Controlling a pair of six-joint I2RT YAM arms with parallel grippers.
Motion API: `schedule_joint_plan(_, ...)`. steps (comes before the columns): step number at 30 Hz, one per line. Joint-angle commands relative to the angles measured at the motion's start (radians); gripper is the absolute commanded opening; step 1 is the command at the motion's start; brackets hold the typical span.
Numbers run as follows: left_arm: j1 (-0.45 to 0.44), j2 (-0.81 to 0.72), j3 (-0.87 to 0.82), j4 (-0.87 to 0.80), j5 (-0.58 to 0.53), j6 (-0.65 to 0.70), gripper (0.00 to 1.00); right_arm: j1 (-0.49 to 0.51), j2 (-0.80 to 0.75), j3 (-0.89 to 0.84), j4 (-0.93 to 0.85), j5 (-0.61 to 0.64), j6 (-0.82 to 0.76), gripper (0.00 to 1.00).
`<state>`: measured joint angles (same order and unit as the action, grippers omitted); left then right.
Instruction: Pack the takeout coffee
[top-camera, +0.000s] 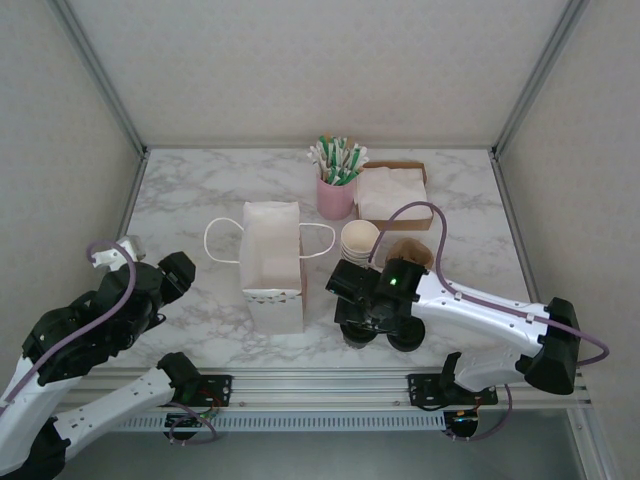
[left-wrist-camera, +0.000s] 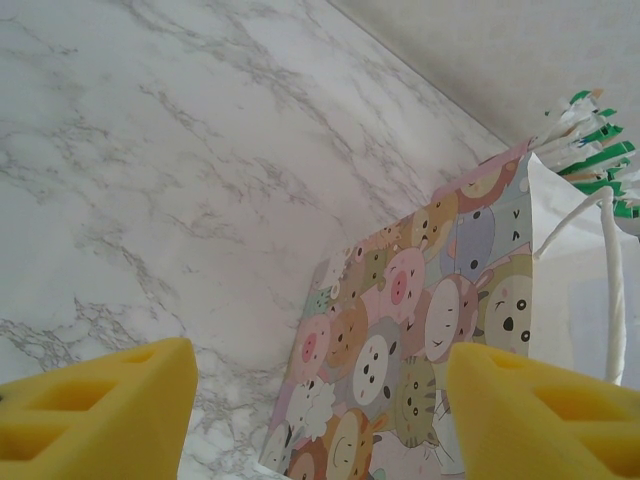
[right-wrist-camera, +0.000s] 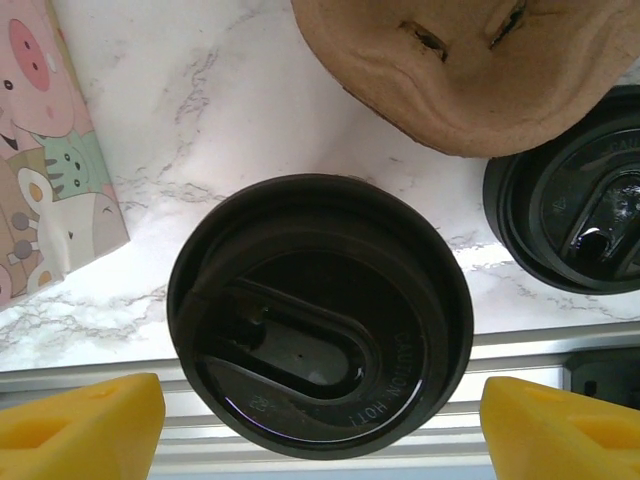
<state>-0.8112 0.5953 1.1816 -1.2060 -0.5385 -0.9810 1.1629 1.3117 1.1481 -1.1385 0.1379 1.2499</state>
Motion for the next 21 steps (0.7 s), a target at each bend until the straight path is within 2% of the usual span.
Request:
schedule_joint_plan(1,-0.009,-0.009,-0.006,0.000,-0.037,-0.003,0.67,0.002,0.019,0.025,0.008,0.041,0.003,0.83)
schedule_joint_plan(21,-0.009,-0.008,-0.010,0.002,-0.045,0.001,0.67,0.001,0.092,-0.016,0.016,0.033,0.013,0.83)
